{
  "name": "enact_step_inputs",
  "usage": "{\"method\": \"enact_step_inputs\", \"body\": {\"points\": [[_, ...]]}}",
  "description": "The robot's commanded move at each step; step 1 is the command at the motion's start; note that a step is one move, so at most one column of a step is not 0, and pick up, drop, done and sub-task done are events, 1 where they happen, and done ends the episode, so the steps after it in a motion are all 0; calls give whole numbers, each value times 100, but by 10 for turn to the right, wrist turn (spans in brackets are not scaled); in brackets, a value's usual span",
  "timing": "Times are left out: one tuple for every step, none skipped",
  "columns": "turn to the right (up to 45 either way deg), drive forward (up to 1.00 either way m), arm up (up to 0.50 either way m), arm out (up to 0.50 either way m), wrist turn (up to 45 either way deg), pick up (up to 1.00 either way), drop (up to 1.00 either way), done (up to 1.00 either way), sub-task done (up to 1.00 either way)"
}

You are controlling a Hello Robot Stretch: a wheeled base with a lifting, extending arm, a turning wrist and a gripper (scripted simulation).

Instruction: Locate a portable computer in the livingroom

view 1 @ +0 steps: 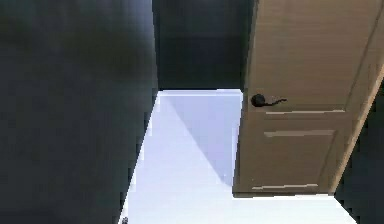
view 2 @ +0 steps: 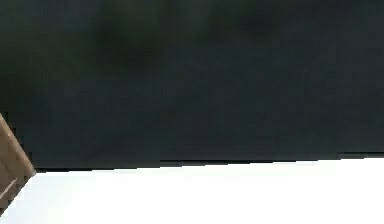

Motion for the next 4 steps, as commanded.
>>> {"method": "enact_step_inputs", "body": {"points": [[0,100,0,0,0,0,0,0,0],[0,55,0,0,0,0,0,0,0],[420,0,0,0,0,0,0,0,0],[0,40,0,0,0,0,0,0,0]]}}
